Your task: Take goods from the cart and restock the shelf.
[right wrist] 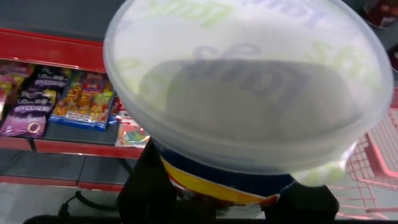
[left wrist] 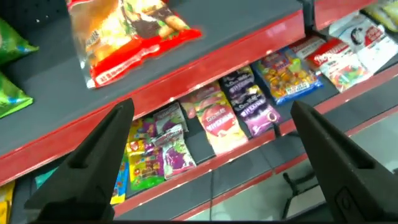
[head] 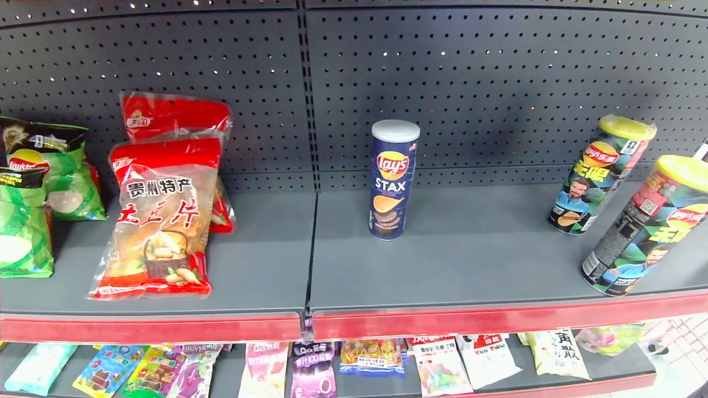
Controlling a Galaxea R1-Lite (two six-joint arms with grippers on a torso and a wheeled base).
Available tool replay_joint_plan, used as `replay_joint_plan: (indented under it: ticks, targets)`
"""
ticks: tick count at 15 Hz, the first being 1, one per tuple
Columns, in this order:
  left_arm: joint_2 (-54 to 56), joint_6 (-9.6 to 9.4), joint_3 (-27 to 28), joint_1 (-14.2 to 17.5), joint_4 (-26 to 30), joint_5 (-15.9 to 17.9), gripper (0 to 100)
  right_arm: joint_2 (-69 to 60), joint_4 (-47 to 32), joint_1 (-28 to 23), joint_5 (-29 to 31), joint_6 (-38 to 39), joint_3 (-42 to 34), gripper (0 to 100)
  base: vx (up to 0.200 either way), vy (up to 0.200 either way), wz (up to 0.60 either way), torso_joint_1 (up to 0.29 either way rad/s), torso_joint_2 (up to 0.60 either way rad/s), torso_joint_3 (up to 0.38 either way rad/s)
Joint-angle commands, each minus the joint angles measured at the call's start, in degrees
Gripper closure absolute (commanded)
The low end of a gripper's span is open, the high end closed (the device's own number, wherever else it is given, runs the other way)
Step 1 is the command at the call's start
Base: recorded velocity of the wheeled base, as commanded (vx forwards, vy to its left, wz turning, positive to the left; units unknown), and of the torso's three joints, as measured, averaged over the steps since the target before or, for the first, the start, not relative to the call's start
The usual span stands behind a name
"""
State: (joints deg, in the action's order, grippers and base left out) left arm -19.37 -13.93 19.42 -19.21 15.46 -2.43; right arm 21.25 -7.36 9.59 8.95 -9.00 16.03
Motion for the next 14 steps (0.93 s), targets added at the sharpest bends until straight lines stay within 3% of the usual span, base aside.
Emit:
replay_joint_plan:
  ticks: [1,2,3,4,5,7,9,10,12,14]
  targets:
    - [-13.5,0.49,3.78,-0.21,-6.4,1.46,0,-1.21,-0.02,0.16,-0.33,0.3,0.32,100,0.0,0.0,0.0,0.0,0.0,0.0]
    - [-25.19,1.63,7.47,-0.83,-14.75,8.49,0,-2.88,-0.55,0.69,-4.47,2.14,0.14,100,0.0,0.0,0.0,0.0,0.0,0.0]
    - [-32.75,3.21,9.67,-0.83,-20.03,12.71,0,-3.14,-0.63,0.6,-5.78,2.49,0.23,100,0.0,0.0,0.0,0.0,0.0,0.0]
    - [-41.1,2.68,11.43,-1.35,-26.44,14.38,0,-2.7,-0.55,0.78,-6.14,2.49,0.49,100,0.0,0.0,0.0,0.0,0.0,0.0]
    - [-48.74,0.75,13.28,-1.53,-32.24,14.64,0,-1.82,-0.46,0.95,-6.22,2.58,1.11,100,0.0,0.0,0.0,0.0,0.0,0.0]
    - [-61.05,-0.3,18.29,-1.71,-39.72,17.37,0,-0.95,-0.37,0.95,-6.14,2.67,1.81,100,0.0,0.0,0.0,0.0,0.0,0.0]
    - [-69.05,-0.39,25.58,-2.15,-39.8,23.08,0,-1.47,-0.46,0.95,-6.14,3.81,1.72,100,0.0,0.0,0.0,0.0,0.0,0.0]
    - [-70.89,-0.39,27.69,-2.41,-39.8,24.22,0,-1.56,-0.46,0.95,-6.05,3.99,1.64,100,0.0,0.0,0.0,0.0,0.0,0.0]
    - [-77.84,-0.04,36.92,-6.01,-39.45,27.21,0,-1.56,-0.46,0.86,-5.96,4.43,1.64,100,0.0,0.0,0.0,0.0,0.0,0.0]
    - [-82.14,-0.04,42.1,-6.98,-38.92,31.17,0,-1.47,-0.55,0.86,-5.96,4.43,1.64,100,0.0,0.0,0.0,0.0,0.0,0.0]
